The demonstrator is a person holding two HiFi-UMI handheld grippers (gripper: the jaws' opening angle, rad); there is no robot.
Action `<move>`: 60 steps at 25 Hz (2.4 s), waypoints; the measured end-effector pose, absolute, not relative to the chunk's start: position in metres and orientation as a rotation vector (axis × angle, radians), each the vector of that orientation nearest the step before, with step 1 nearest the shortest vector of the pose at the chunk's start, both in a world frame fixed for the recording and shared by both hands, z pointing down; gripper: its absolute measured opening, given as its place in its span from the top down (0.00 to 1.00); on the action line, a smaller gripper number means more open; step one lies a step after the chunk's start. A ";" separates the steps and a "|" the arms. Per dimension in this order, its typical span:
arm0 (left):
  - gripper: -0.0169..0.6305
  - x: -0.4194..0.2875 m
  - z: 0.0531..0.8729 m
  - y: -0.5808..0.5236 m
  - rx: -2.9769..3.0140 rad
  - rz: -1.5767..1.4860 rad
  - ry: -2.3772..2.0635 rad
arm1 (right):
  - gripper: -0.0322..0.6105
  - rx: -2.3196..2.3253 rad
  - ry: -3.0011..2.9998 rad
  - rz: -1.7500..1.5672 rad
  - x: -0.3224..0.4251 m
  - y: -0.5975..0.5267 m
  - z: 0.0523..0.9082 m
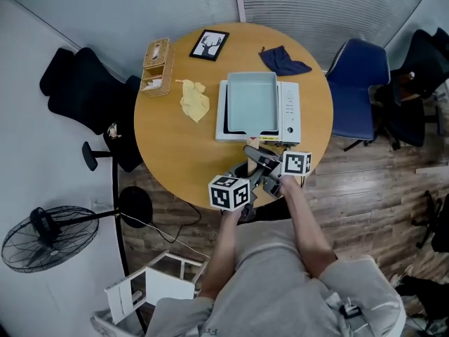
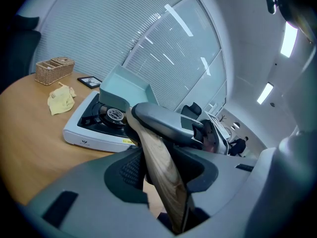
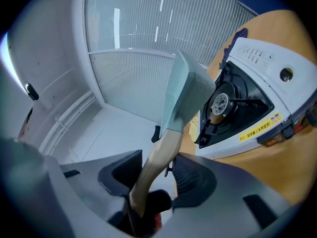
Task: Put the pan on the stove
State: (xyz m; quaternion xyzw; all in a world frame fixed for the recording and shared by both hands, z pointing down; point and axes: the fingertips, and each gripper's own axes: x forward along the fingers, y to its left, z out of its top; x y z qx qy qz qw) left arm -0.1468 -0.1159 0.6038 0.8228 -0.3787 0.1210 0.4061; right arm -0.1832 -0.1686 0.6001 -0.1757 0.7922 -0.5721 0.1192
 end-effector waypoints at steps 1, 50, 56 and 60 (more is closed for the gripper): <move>0.71 -0.147 0.605 -0.116 2.072 0.312 -0.955 | 0.65 -0.521 2.302 -1.691 -0.183 -0.168 0.604; 0.70 -0.158 0.663 -0.146 1.959 0.354 -0.942 | 0.64 -0.573 2.257 -1.772 -0.192 -0.200 0.666; 0.70 -0.159 0.665 -0.144 1.965 0.380 -0.945 | 0.63 -0.578 2.240 -1.729 -0.192 -0.201 0.663; 0.70 -0.158 0.665 -0.144 1.965 0.383 -0.946 | 0.63 -0.610 2.224 -1.759 -0.189 -0.200 0.670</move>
